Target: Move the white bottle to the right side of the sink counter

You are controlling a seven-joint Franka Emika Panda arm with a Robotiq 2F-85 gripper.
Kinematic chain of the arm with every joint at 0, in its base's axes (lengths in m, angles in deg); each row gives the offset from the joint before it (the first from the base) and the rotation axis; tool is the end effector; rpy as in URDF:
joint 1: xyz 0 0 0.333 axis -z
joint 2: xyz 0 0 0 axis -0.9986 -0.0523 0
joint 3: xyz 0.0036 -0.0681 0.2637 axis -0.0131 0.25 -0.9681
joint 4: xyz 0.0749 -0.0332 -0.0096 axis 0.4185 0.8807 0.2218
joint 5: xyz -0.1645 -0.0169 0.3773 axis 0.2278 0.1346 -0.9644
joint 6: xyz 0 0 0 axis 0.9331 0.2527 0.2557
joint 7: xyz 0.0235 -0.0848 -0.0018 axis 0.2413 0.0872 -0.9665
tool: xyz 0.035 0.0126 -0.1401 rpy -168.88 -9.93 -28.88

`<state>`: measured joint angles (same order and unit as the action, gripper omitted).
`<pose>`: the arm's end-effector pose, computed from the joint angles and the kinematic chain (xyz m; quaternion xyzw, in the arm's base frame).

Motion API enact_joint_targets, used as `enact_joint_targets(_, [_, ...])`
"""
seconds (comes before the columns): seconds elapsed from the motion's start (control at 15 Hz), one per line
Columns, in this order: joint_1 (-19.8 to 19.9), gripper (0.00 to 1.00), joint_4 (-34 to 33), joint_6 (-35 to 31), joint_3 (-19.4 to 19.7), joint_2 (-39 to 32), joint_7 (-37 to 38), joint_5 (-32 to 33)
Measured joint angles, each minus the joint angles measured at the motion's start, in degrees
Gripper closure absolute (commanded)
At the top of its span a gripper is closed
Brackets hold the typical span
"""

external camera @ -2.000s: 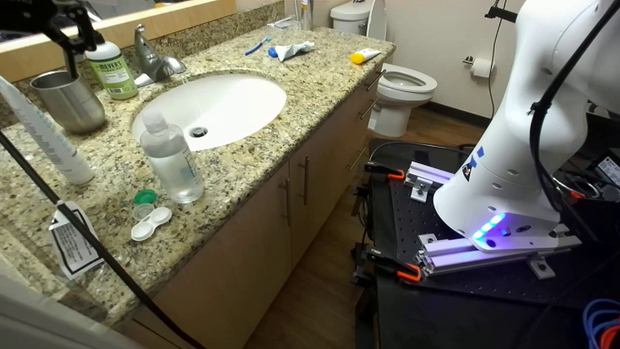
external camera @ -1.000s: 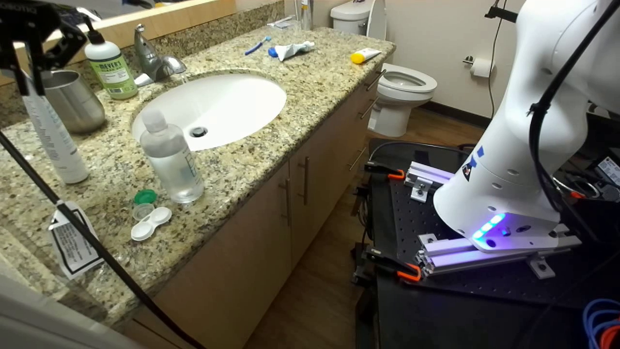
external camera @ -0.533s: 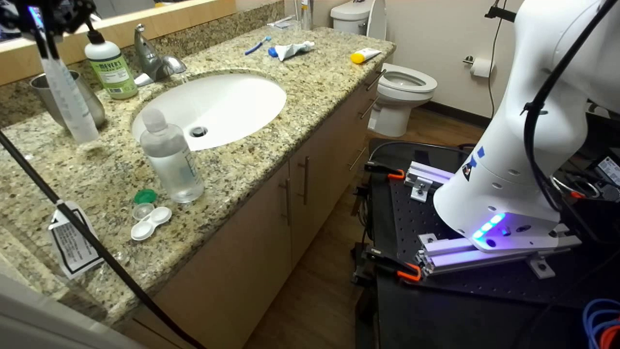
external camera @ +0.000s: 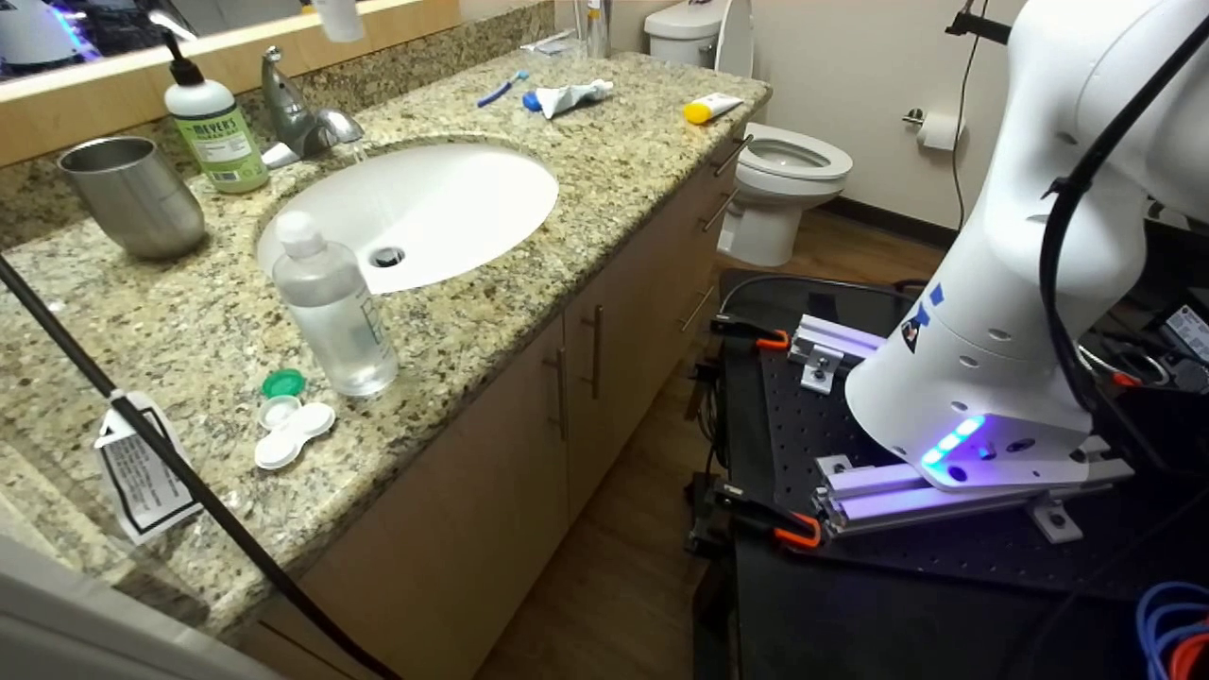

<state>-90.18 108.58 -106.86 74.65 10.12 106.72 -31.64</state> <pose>0.6185 -0.1264 0.5091 0.8295 -0.5289 0.1572 0.0867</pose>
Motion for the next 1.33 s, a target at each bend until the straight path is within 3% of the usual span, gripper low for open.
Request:
enact_joint_targets(0.2, [5.4,0.98,-6.2,10.8,0.6,2.5,0.7,-1.2])
enact_joint_targets(0.33, [8.9,0.94,-9.6,13.4,1.5,2.9,-0.8,-4.2])
enact_joint_targets(0.6, [8.8,0.98,-9.1,13.3,0.0,2.2,0.1,-3.9])
enact_joint_targets(0.73, [8.9,0.98,-9.6,13.0,-0.1,0.9,4.1,-3.1])
enact_joint_targets(1.0, [12.4,0.98,-16.8,10.3,2.4,-9.9,12.7,-3.8])
enact_joint_targets(1.33, [21.6,0.98,-30.0,11.6,7.4,-22.2,16.5,-9.5])
